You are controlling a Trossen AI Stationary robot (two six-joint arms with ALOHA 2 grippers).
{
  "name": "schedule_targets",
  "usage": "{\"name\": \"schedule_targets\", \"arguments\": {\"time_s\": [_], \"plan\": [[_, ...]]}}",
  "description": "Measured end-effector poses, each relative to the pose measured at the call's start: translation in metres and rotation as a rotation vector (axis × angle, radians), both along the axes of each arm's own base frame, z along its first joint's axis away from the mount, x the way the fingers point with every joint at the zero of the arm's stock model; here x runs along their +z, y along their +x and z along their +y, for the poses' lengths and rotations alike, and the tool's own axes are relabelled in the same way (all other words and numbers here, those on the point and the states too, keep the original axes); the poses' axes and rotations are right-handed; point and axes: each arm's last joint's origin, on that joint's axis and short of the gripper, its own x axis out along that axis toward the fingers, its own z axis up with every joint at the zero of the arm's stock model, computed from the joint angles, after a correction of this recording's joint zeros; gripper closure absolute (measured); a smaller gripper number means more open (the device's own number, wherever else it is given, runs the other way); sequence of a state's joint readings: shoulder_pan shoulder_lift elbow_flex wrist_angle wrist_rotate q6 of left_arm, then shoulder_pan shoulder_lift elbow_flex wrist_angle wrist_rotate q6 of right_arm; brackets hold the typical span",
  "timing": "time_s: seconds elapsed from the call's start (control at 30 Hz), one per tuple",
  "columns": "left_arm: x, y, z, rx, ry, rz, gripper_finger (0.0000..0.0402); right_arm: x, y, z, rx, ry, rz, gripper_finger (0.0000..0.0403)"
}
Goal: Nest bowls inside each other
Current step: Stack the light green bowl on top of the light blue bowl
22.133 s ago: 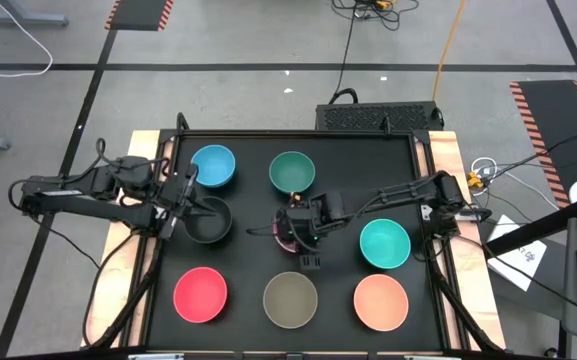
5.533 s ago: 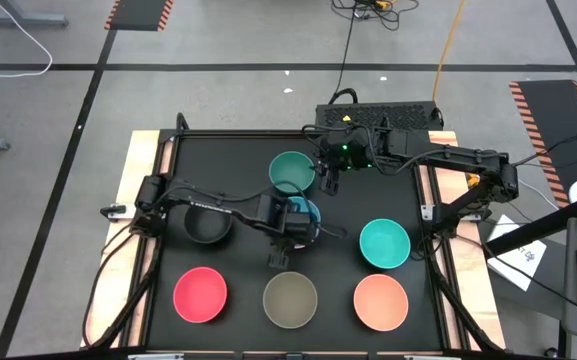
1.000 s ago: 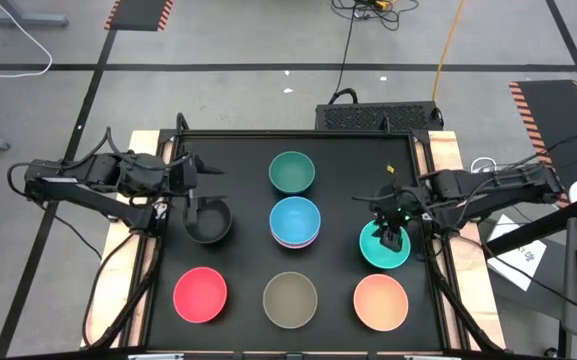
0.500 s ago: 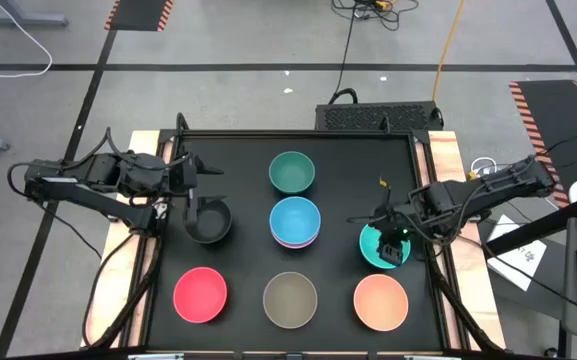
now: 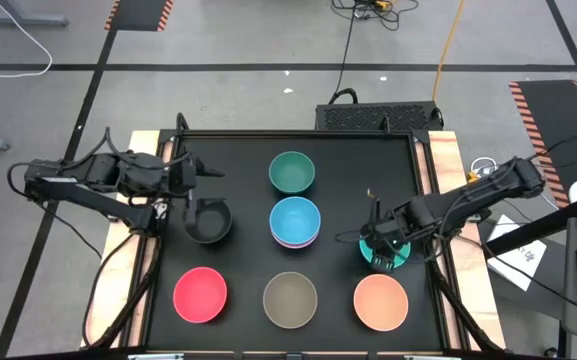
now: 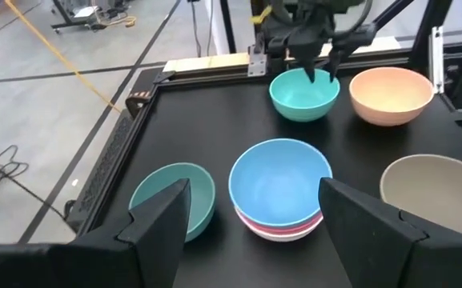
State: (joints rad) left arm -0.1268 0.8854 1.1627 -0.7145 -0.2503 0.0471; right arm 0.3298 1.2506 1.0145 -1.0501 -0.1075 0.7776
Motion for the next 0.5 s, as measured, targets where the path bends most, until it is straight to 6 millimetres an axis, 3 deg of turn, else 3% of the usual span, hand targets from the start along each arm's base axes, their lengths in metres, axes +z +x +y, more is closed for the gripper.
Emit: {"name": "schedule_targets", "arguments": {"time_s": [0.5], "plan": [[0.011,-0.017,0.0,-0.061,-0.062,-0.084,0.0121,-0.012,0.008,0.003,0.045,-0.014,0.059,0.0236]]}}
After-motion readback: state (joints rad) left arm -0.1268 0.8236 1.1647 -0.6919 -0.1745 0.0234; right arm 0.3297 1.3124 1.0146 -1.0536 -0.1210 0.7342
